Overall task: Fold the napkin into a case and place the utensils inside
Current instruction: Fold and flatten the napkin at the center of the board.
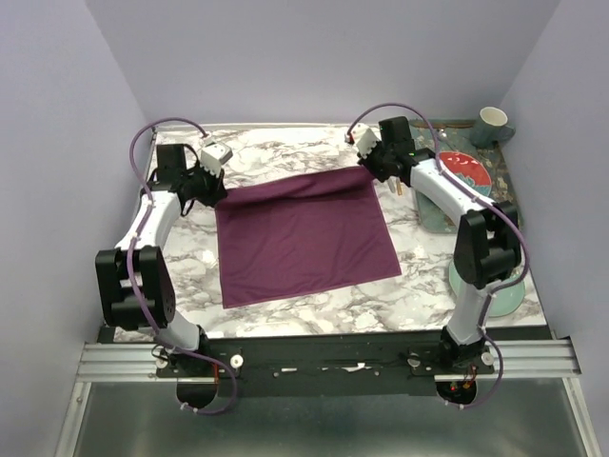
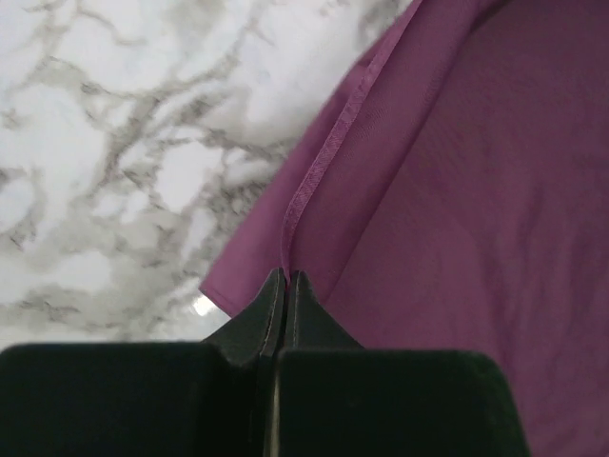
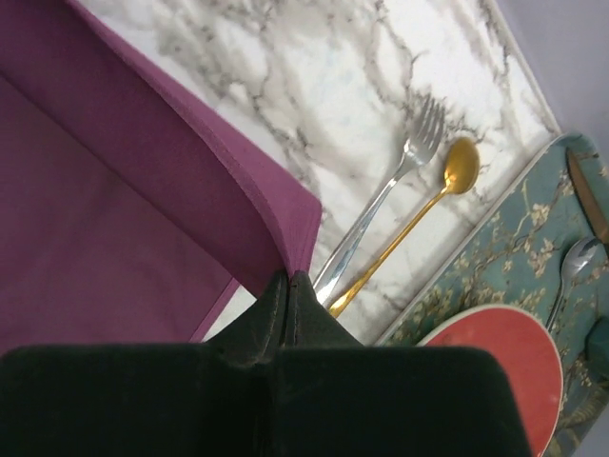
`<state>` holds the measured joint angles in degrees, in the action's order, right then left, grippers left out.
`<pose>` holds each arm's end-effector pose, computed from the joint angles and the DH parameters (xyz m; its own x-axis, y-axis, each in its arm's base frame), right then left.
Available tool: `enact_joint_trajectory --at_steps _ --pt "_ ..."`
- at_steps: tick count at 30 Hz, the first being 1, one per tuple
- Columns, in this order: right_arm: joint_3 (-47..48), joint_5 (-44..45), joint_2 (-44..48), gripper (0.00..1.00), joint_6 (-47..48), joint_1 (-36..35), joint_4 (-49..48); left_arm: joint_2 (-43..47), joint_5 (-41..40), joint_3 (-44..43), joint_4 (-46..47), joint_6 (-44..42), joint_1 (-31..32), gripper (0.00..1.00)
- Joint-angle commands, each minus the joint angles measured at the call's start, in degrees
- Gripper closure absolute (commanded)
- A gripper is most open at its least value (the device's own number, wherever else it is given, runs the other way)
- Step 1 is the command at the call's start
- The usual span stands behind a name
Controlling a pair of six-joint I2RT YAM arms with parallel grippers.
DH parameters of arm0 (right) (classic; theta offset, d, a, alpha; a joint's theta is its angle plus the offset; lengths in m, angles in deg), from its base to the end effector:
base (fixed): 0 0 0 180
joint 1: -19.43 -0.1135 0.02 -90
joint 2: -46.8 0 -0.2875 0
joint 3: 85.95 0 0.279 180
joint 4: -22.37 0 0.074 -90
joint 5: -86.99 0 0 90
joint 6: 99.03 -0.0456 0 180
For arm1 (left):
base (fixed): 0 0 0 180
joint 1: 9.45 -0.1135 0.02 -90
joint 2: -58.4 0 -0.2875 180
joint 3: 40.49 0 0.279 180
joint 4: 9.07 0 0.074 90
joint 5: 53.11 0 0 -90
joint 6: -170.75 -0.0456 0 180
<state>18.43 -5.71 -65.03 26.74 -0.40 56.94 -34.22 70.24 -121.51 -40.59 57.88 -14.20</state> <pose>0.4624 0.1690 0.2642 -0.2936 -0.7266 -0.6212 -0.6697 0.6200 -0.4087 0.3890 0.0072 0.2680 -0.4991 0.2843 -0.8186 0.5695 0.8196 -0.0626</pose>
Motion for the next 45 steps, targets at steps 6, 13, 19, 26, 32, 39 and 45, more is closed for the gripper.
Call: enact_joint_trajectory --at_steps 6,13,19,26,32,39,45 --pt "-15.2 -9.7 8.8 0.99 6.6 0.1 9.4 12.5 1.0 16.6 -15.9 -19.7 2.9 1.00" --pt "-20.9 -8.9 6.5 0.99 5.6 -0.6 12.2 9.3 -9.3 21.9 -15.4 -21.2 7.7 1.00" --pt "-26.1 -9.2 8.1 0.99 4.8 -1.8 13.1 6.5 -13.4 21.1 -13.6 -23.1 7.7 1.00" --pt "-30.2 -11.5 11.6 0.99 1.2 -3.4 15.1 7.0 -9.3 19.0 -16.4 -30.0 6.8 1.00" --pt "-31.3 -14.6 14.4 0.99 -1.6 -3.5 18.5 10.9 -5.0 19.2 -21.1 -36.3 6.7 0.96" --pt "-30.9 -13.6 14.7 0.99 -1.8 -3.5 18.5 9.6 -6.7 18.2 -25.7 -38.9 6.7 0.75" --pt "-30.1 -13.1 13.7 0.99 -1.8 -3.5 18.4 7.2 -10.7 17.1 -26.5 -39.8 6.7 0.62"
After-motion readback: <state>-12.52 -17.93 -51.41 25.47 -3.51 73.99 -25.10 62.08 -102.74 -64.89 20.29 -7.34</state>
